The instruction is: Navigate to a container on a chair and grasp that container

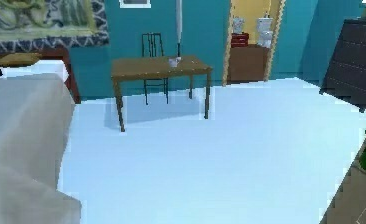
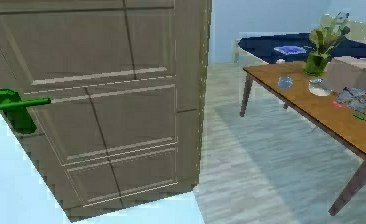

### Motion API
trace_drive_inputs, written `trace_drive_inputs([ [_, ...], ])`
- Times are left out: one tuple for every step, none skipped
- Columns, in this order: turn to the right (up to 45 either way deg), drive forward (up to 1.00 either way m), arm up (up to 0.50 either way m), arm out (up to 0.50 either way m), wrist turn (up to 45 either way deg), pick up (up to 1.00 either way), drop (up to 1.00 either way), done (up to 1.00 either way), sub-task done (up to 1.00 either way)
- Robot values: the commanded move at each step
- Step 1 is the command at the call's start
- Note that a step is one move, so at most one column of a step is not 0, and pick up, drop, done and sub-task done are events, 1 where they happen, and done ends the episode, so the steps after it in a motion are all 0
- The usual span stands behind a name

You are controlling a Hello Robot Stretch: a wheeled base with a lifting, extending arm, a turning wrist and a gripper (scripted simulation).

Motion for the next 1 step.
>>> trace_drive_inputs([
  [-3.0, 0.0, 0.0, 0.0, 0.0, 0.0, 0.0, 0.0, 0.0],
])
